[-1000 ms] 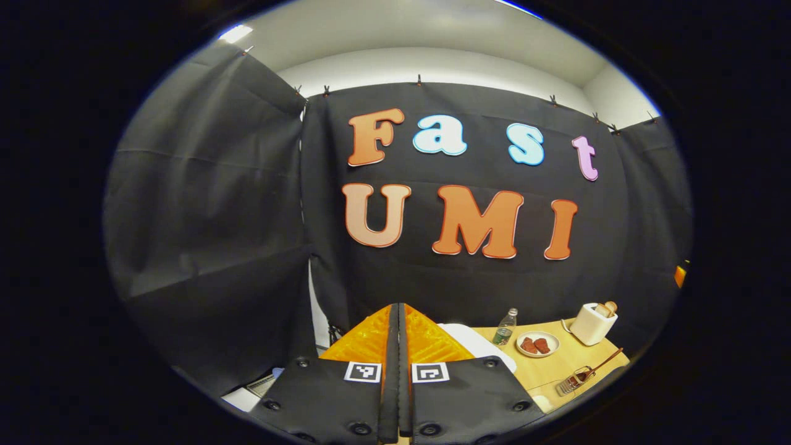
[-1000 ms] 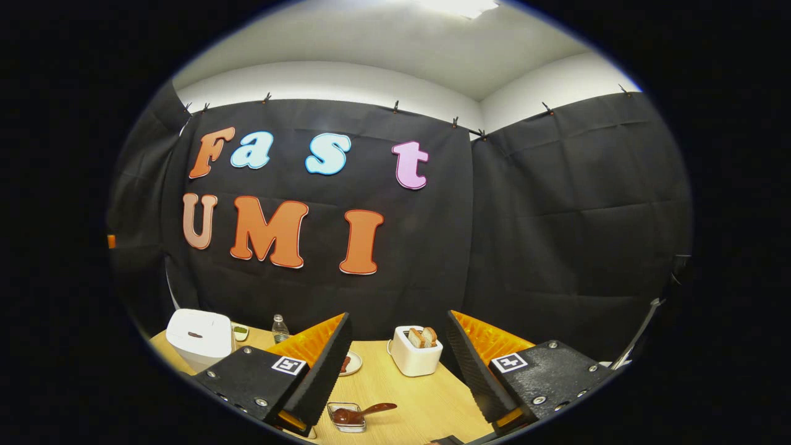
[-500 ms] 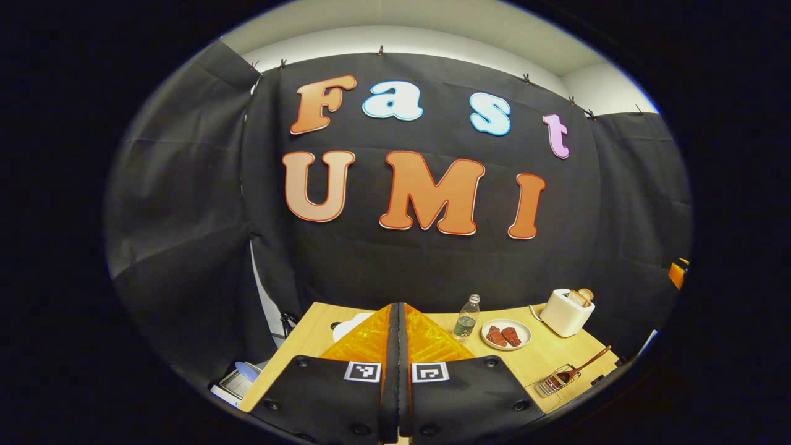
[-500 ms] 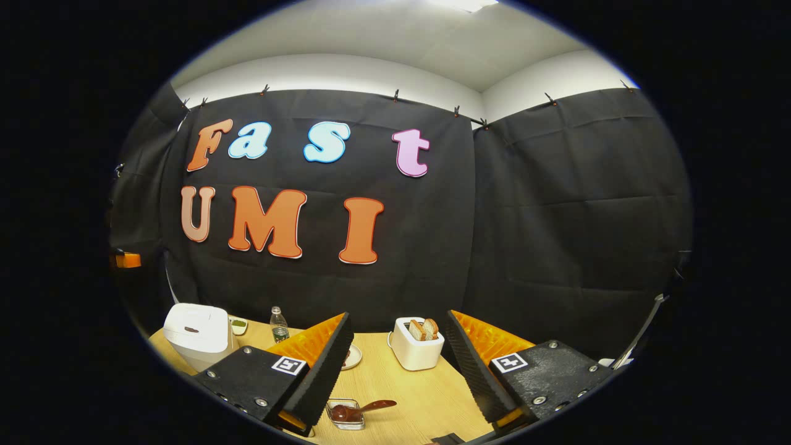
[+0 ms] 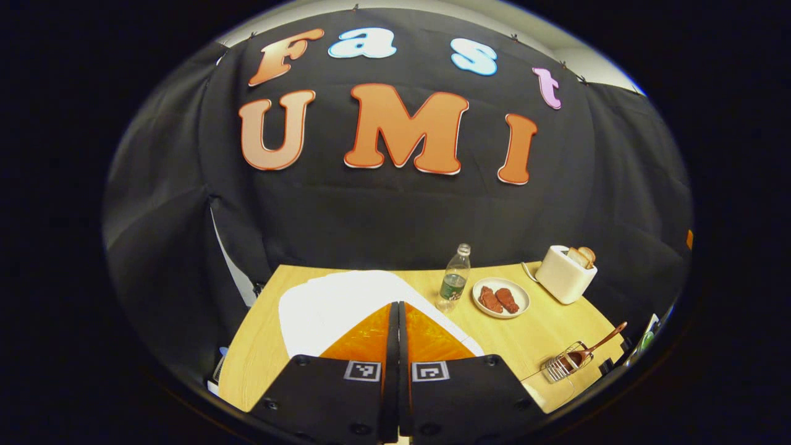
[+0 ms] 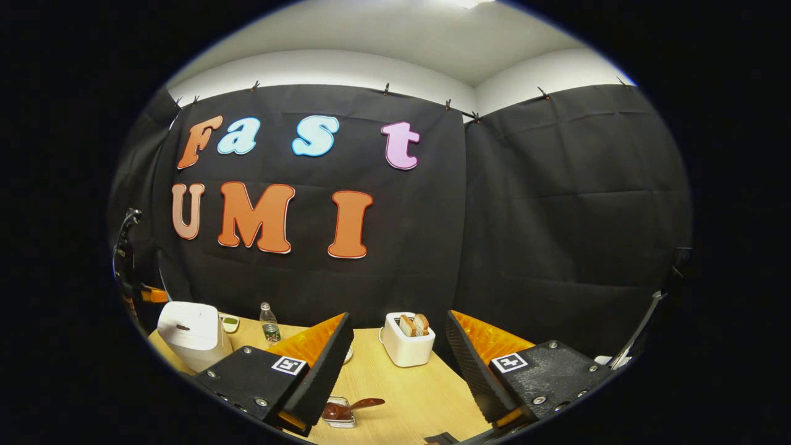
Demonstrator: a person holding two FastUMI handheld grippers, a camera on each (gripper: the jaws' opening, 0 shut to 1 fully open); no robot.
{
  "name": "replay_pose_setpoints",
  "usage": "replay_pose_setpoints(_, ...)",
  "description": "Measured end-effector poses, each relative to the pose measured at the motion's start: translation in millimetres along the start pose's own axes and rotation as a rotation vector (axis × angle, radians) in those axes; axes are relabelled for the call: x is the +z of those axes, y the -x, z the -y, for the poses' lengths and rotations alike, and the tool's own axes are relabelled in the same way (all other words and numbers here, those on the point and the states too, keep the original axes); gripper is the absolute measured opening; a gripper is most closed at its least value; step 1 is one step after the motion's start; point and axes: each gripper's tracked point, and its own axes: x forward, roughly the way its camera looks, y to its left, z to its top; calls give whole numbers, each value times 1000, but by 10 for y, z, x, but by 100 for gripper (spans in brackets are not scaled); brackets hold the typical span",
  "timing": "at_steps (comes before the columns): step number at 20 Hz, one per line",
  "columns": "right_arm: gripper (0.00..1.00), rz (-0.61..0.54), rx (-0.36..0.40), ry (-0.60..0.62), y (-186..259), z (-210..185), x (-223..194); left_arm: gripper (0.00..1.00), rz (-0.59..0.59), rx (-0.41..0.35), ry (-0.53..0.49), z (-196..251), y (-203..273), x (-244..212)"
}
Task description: Close the left gripper, press the button to open the rice cooker; take a wooden spoon from the chopstick holder with the right hand, scoop a spoonful of rice and pour it into the rice cooker, then put the wooden spoon back into the chopstick holder.
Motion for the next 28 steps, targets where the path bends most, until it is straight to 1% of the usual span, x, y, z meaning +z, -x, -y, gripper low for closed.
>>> replay_pose_setpoints(4,93,-37,-5,-17,-31,39,-124,5,-92,-7,1,20,-217,-414)
replay_pose_setpoints(5,97,-41,-3,-21,-39,38,-138,5,-117,-10,4,29,-246,-513)
replay_pose_setpoints(6,93,-42,-2,-22,-30,29,-158,5,-137,-12,7,29,-265,-582)
replay_pose_setpoints(8,93,-47,-1,-18,-41,15,-175,5,-171,-9,13,13,-305,-700)
replay_pose_setpoints(9,93,-49,0,-15,-44,14,-177,4,-163,-8,17,19,-293,-695)
replay_pose_setpoints(10,93,-49,2,-13,-44,-5,-175,5,-159,-8,16,15,-334,-674)
replay_pose_setpoints(11,93,-46,3,-13,-43,-17,-161,5,-186,-8,20,19,-314,-744)
replay_pose_setpoints(12,93,-45,5,-16,-41,-37,-163,5,-211,-5,51,15,-285,-813)
replay_pose_setpoints(13,93,-41,8,-22,-36,-67,-155,5,-178,-6,77,10,-295,-748)
replay_pose_setpoints(14,94,-38,13,-29,-31,-93,-157,4,-179,-6,92,-11,-328,-759)
replay_pose_setpoints(16,93,-48,28,-38,-5,-136,-201,5,-168,5,97,-36,-247,-657)
replay_pose_setpoints(18,94,-33,29,-45,38,-123,-204,5,-87,26,79,-82,-126,-328)
replay_pose_setpoints(19,94,-28,28,-50,44,-127,-189,5,-39,50,64,-138,-22,-140)
replay_pose_setpoints(20,97,-29,29,-59,54,-148,-219,4,13,66,53,-165,106,65)
replay_pose_setpoints(21,93,-29,34,-68,60,-166,-244,5,54,66,54,-183,211,242)
replay_pose_setpoints(22,94,-27,36,-77,67,-173,-261,5,86,70,63,-200,373,386)
replay_pose_setpoints(24,93,-22,41,-94,79,-188,-320,4,149,79,85,-256,655,618)
replay_pose_setpoints(25,97,-24,45,-103,85,-203,-357,5,179,79,90,-278,771,698)
replay_pose_setpoints(26,97,-26,51,-111,89,-225,-412,4,206,89,87,-315,902,763)
replay_pose_setpoints(27,93,-32,58,-119,86,-256,-467,5,226,98,79,-344,1041,814)
replay_pose_setpoints(28,93,-36,64,-126,82,-281,-520,4,244,105,73,-381,1165,886)
